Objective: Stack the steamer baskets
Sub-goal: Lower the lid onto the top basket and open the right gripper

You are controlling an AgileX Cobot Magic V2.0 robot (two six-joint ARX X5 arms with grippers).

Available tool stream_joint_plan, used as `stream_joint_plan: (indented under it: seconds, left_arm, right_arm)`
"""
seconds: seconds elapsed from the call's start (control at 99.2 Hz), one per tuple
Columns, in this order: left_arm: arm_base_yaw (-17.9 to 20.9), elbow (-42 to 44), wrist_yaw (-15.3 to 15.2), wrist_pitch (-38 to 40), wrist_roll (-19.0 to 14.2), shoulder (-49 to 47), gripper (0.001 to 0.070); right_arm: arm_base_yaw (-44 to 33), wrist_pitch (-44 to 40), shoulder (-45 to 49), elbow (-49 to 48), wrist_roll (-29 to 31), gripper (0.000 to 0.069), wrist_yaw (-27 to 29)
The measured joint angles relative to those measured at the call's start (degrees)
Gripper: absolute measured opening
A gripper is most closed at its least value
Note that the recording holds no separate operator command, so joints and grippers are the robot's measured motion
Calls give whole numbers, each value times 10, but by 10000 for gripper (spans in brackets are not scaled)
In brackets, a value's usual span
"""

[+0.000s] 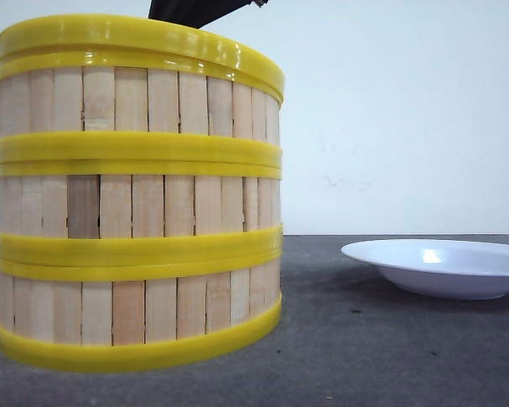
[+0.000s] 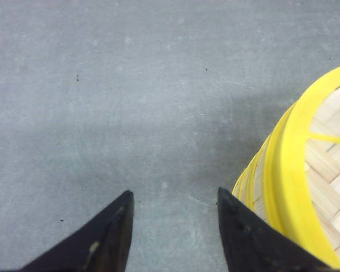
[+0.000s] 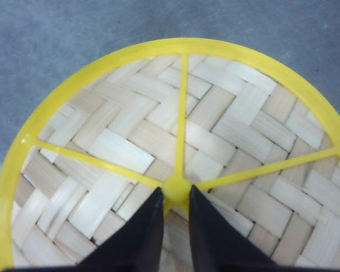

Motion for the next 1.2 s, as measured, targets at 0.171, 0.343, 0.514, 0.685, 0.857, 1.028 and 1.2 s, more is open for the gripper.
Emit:
stream_joint_plan:
  seconds: [0.171, 0.343, 0.514, 0.685, 0.857, 1.028, 1.2]
  left_arm:
    - [0, 0, 0, 0, 0, 0, 276]
    - [0, 0, 0, 0, 0, 0, 276]
    - [0, 0, 0, 0, 0, 0, 276]
    - [0, 0, 0, -1, 0, 0, 276]
    - [0, 0, 0, -5, 0, 0, 276]
    - [0, 0, 0, -5, 0, 0, 276]
    - [0, 0, 0, -4, 0, 0, 276]
  right_arm:
    - [0, 11, 0, 0, 0, 47, 0]
    - [0, 12, 0, 0, 0, 47, 0]
    - [0, 17, 3, 0, 0, 47, -1]
    - [0, 17, 14, 6, 0, 47, -3]
    - [0, 12, 16, 7, 0, 47, -4]
    - [0, 7, 17, 9, 0, 46, -4]
    - [0, 5, 17, 9, 0, 49, -4]
